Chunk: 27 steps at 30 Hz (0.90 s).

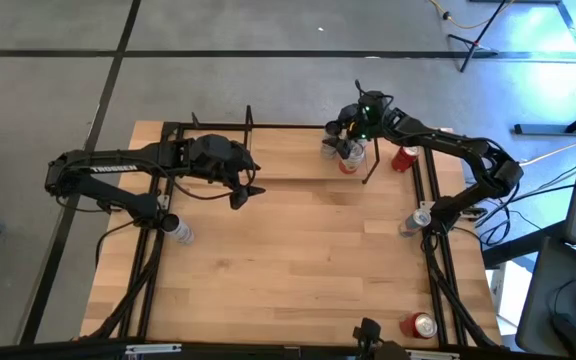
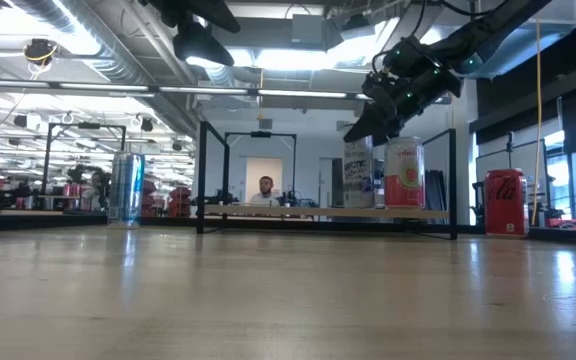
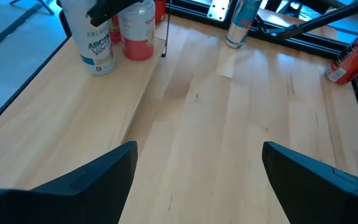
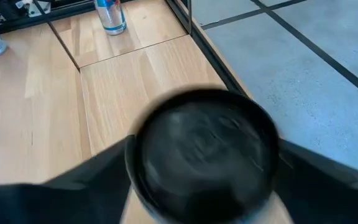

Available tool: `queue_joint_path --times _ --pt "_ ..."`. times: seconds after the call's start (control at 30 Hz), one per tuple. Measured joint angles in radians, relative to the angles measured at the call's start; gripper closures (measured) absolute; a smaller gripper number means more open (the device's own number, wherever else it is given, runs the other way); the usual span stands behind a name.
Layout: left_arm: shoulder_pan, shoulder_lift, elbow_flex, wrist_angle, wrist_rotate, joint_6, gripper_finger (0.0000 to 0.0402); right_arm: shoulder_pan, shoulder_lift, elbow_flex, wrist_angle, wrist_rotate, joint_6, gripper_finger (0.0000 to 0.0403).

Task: Place canned beverage on shelf
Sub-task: Put the right white and blue soda can on the shelf, then move the white and blue soda can to the center of the table

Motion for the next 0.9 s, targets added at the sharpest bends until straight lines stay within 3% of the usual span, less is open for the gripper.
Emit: queue_joint_path --times 0.07,0.13,0.37,0.6,0.73,0.9 --pt "0.0 0.0 0.0 0.0 0.0 -0.015 0.006 0.0 0.0 0.0 0.0 0.004 0.0 0.0026" --pt "0.0 0.0 0.0 0.0 0.001 -0.016 0.006 0.0 -0.001 0.0 0.0 0.01 0.0 0.0018" --pt "0.0 0.0 0.0 0.0 0.002 -0.016 0.006 0.0 -0.039 0.055 -0.051 0.015 0.002 0.0066" --pt "0.0 0.0 0.0 -0.006 0.06 -0.121 0.006 0.023 -0.059 0.253 -0.258 0.019 0.081 0.0081" --pt "-0.008 -0.008 0.0 -0.017 0.165 -0.21 0.006 0.108 -0.061 0.356 -0.364 -0.017 0.105 0.0082" --pt "-0.077 -0.067 0.0 -0.104 0.178 -0.268 0.006 0.277 -0.061 0.381 -0.347 0.002 0.155 0.0082"
